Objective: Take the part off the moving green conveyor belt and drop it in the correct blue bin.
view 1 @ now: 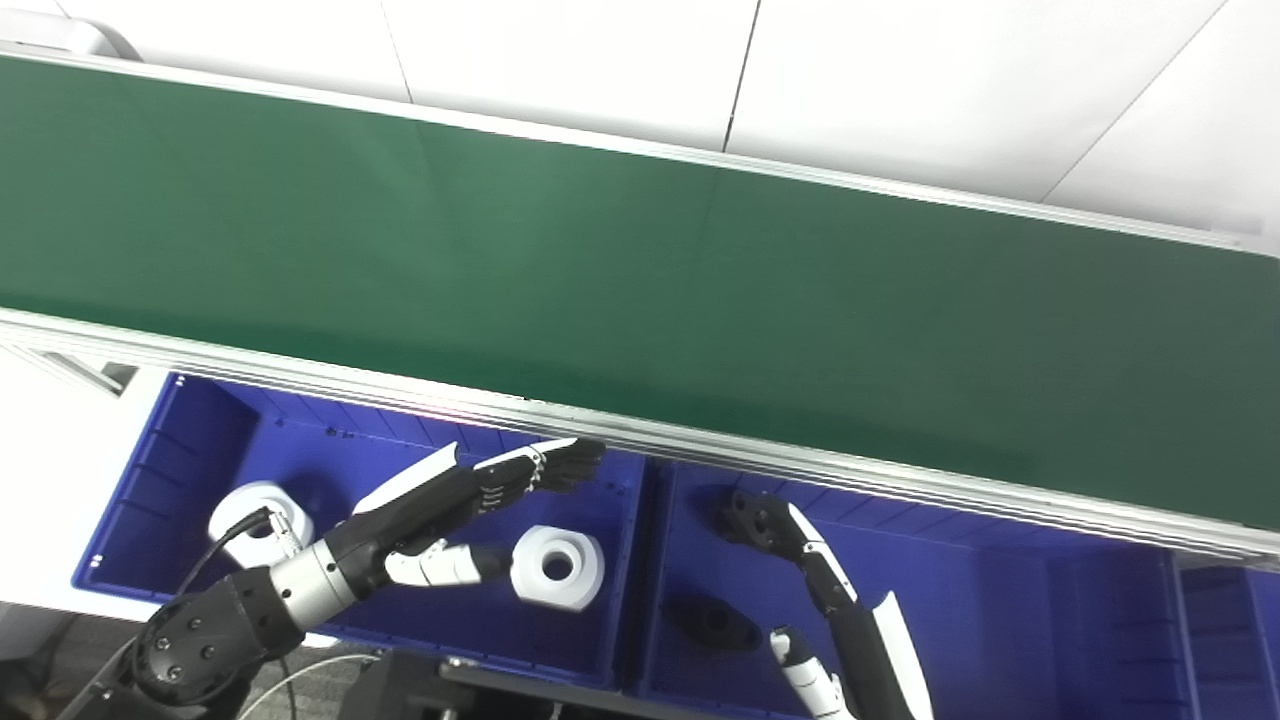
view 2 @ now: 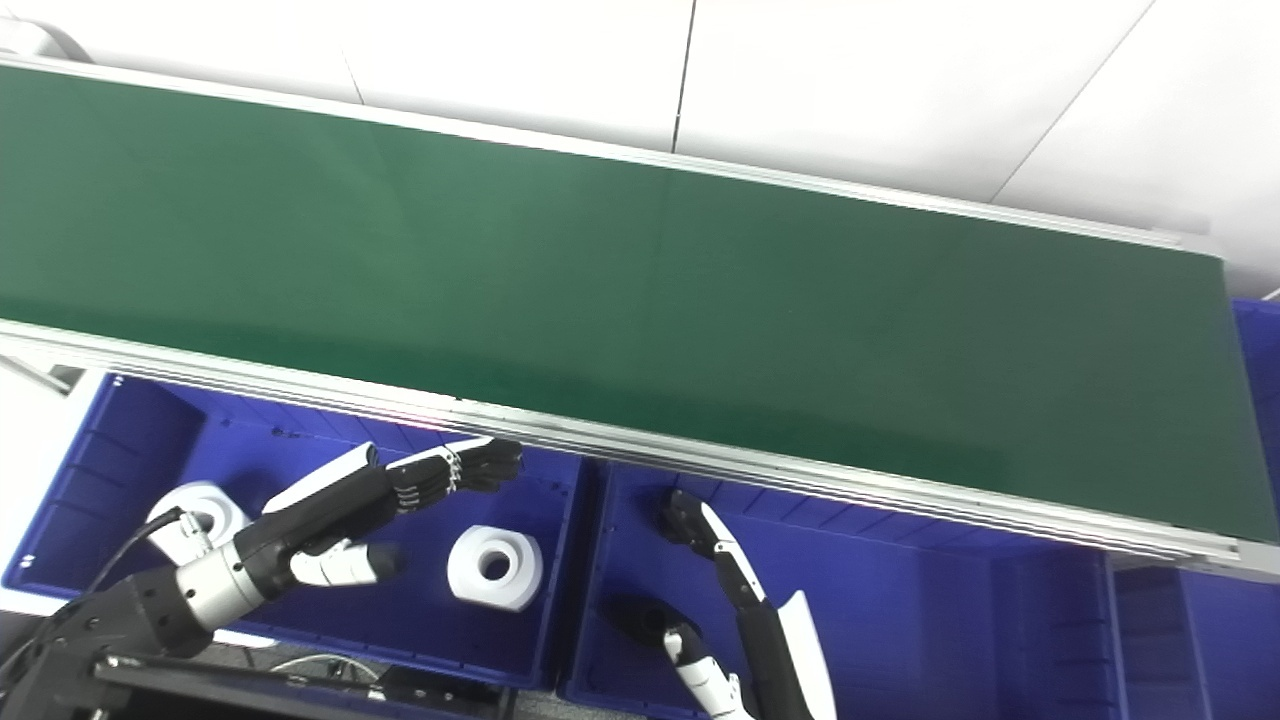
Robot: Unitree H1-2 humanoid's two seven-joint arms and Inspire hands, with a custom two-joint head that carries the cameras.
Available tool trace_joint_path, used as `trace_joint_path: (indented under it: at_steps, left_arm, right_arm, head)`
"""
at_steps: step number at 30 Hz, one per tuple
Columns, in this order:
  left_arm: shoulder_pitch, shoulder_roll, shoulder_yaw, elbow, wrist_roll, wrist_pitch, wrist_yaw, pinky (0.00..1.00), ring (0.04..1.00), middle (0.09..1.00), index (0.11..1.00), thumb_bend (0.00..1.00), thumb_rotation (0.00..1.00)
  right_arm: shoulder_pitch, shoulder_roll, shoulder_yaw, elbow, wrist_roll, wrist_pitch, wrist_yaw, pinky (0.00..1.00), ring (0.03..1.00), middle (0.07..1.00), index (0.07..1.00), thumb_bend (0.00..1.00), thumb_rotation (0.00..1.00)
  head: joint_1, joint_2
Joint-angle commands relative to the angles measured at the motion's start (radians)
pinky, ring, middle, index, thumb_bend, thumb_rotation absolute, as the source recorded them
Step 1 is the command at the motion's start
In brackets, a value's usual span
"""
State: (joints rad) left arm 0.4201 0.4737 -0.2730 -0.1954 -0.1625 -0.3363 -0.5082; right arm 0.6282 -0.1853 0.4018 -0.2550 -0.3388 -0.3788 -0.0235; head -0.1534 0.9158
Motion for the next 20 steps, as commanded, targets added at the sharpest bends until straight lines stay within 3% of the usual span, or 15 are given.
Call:
trace_joint_path:
  at_steps: [1,13,17,18,20]
  left_arm:
    - [0.014,0.014,0.008,-0.01,-0.03,-0.015,-0.011,0.94,0.965,0.977,0.953,0.45,0.91]
    - [0.023,0.018,0.019,0.007,-0.067,-0.01,-0.051,0.97,0.999,1.0,0.986,0.46,0.9]
    - [0.027,0.026,0.027,-0.002,-0.084,0.016,-0.065,0.98,1.0,1.0,0.989,0.46,0.89]
    - [0.024,0.035,0.029,0.0,-0.098,0.015,-0.076,0.98,1.0,1.0,0.992,0.45,0.89]
    - [0.018,0.046,0.036,0.004,-0.118,0.015,-0.093,1.0,1.0,1.0,0.998,0.43,0.9]
  right_arm:
    - [0.012,0.009,-0.004,-0.03,-0.003,-0.005,0.009,0.86,0.908,0.927,0.921,0.55,1.0]
    - [0.014,0.021,-0.012,-0.038,0.0,0.008,0.03,0.86,0.908,0.928,0.92,0.56,1.0]
    - [0.013,0.033,-0.008,-0.036,-0.006,0.009,0.028,0.85,0.905,0.925,0.918,0.56,1.0]
    - [0.012,0.041,-0.005,-0.039,-0.022,0.015,0.027,0.85,0.905,0.925,0.918,0.56,1.0]
    - [0.008,0.057,0.001,-0.048,-0.057,0.032,0.029,0.85,0.904,0.925,0.915,0.55,1.0]
  head:
    - [-0.001,-0.001]
    - [-0.002,0.003]
    - [-0.046,0.011]
    - [-0.142,0.02]
    - [-0.184,0.025]
